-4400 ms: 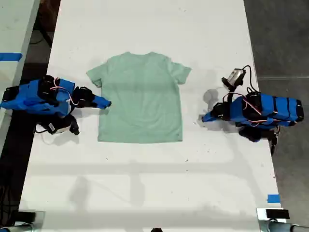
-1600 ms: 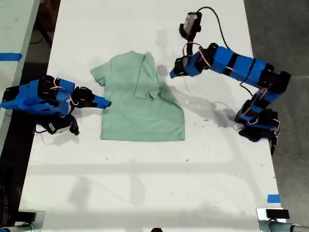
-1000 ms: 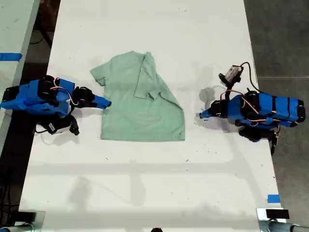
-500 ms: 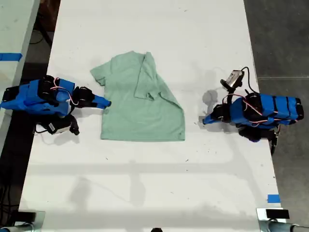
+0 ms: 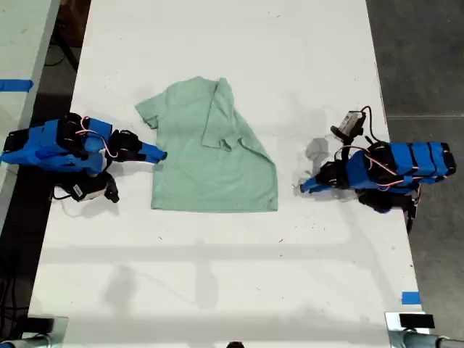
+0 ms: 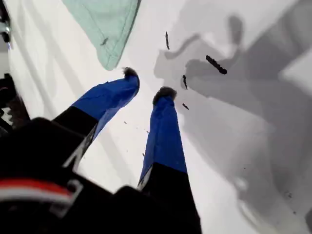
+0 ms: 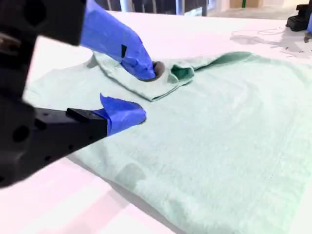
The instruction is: Fold t shirt
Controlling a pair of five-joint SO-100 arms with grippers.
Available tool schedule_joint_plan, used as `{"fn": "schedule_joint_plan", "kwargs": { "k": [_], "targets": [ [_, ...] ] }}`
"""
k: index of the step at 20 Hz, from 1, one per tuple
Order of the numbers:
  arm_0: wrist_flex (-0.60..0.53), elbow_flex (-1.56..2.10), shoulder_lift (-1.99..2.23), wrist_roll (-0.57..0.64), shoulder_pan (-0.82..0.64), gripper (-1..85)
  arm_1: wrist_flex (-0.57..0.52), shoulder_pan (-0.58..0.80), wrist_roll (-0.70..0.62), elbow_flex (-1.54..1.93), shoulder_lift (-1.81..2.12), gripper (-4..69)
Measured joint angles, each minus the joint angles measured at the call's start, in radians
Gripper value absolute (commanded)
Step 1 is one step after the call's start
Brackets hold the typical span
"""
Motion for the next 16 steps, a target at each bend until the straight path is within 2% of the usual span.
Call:
{"fn": "schedule_joint_plan", "kwargs": {
  "k": [3,13,16],
  "targets": [
    [0.000,0.000,0.000,0.000,0.000,10.6,0.003,0.051,-0.212,0.000,0.000,9.9],
    [0.000,0.000,0.000,0.000,0.000,10.6,0.003,0.055,-0.233,0.000,0.000,9.9],
    [0.000,0.000,0.000,0.002,0.000,10.8,0.003,0.084,-0.195,0.000,0.000,10.2]
  ]
}}
